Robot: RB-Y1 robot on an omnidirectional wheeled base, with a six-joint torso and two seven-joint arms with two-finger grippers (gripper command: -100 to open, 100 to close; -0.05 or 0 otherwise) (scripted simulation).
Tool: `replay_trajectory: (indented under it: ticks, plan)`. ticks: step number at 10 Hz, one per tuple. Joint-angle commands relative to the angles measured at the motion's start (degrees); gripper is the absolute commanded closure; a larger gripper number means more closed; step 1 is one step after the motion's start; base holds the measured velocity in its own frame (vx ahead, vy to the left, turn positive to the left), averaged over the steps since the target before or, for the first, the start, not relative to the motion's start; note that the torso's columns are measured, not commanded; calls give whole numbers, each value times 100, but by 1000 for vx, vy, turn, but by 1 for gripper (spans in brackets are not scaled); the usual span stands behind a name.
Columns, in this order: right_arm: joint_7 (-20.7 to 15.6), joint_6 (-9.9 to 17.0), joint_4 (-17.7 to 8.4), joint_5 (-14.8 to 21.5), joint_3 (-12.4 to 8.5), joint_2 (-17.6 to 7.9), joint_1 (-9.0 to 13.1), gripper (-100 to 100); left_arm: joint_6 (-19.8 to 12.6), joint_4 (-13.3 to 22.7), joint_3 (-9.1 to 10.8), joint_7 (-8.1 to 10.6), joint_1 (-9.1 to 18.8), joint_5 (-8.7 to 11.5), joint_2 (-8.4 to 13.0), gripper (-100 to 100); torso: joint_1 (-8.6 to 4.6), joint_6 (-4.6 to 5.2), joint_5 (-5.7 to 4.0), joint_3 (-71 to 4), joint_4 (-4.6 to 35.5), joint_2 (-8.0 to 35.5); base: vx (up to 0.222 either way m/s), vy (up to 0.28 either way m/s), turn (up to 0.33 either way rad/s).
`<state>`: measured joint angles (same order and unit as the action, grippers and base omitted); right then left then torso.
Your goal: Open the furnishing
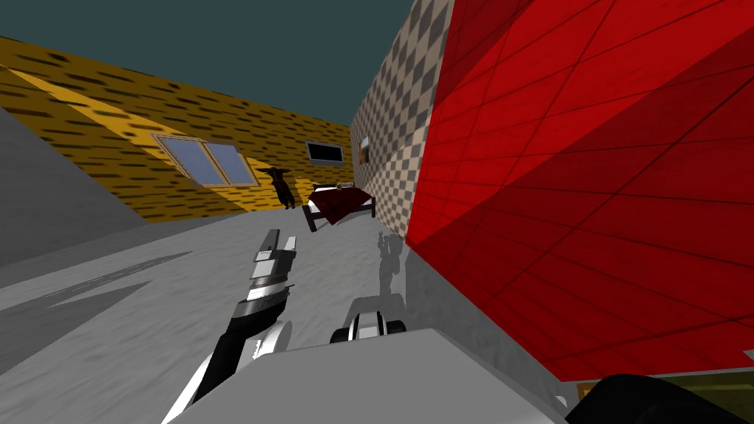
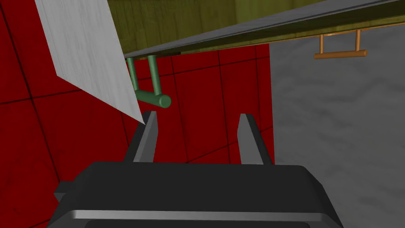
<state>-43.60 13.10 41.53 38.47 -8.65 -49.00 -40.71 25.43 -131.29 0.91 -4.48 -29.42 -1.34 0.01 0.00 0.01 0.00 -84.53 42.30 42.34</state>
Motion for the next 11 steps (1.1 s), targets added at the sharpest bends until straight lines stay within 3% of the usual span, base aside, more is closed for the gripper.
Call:
replay_trajectory:
  ticks: [1,5,6,10,11]
  plan:
    - [9,-25,-26,-39,-1,-21,-27,100,0,0,0,0,-1,0,0,0,14,-3,3,-15,-6,-27,167,94,28]
    - [29,-63,-69,-54,-21,-37,-55,100,1,-1,0,0,-2,0,0,0,0,-1,-1,-6,-3,-9,162,67,25]
    - [21,-118,-29,-49,-64,-127,-143,-100,0,-1,0,0,-1,0,0,0,-12,2,-2,15,6,28,-59,-20,-80]
    - [6,-215,43,-39,-145,-291,-310,-100,-1,1,0,0,2,0,0,0,1,-2,-1,-3,-1,-8,-147,-63,-63]
    - [21,-238,-65,17,-154,-250,-212,-100,0,0,0,0,2,0,0,0,7,-1,4,-16,-8,-21,-74,-30,-23]
